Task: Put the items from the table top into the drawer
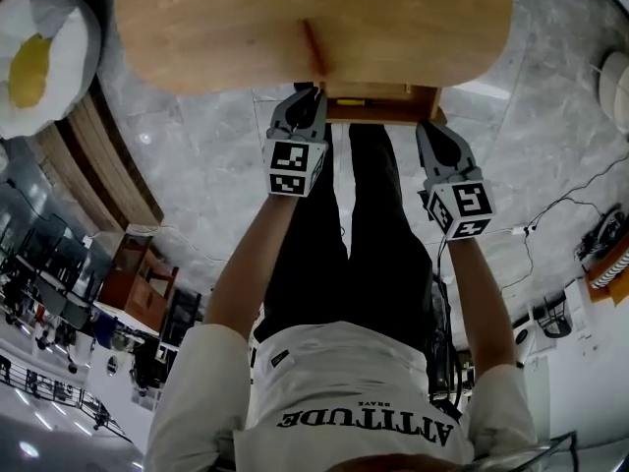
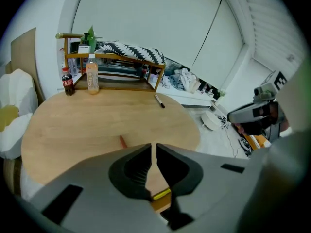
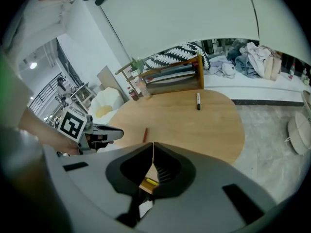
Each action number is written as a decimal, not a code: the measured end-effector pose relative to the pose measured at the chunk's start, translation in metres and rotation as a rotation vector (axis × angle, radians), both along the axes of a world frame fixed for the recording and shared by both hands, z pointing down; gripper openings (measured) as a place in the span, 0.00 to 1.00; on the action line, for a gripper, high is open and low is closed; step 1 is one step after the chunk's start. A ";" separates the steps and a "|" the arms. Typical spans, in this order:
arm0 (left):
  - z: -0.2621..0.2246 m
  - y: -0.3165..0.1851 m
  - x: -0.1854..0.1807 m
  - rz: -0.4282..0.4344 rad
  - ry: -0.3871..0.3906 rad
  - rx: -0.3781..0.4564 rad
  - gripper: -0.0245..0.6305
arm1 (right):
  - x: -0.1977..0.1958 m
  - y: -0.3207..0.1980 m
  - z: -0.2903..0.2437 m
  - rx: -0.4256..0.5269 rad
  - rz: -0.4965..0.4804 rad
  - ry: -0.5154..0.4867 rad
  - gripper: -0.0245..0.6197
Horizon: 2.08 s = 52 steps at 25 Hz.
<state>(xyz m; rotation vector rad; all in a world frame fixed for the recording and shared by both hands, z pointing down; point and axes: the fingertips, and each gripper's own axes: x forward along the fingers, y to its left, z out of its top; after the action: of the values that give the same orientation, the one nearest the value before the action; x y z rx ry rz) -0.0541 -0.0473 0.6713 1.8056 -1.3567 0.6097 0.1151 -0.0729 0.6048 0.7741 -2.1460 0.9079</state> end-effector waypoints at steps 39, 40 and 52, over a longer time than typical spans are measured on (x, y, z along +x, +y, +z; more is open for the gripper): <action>0.148 0.011 0.009 0.043 -0.119 -0.243 0.14 | 0.007 0.008 0.093 -0.056 0.150 -0.021 0.07; 0.146 0.012 0.014 0.067 -0.119 -0.235 0.14 | 0.007 0.008 0.094 -0.056 0.152 -0.022 0.07; 0.137 0.041 0.071 0.483 -0.137 -0.130 0.14 | 0.015 0.015 0.103 -0.061 0.189 -0.028 0.07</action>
<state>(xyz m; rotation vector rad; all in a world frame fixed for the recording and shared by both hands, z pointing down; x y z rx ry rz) 0.0167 -0.0058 0.8086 2.0216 -0.9354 1.0667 0.1305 -0.0579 0.7076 0.9507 -2.0840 1.0820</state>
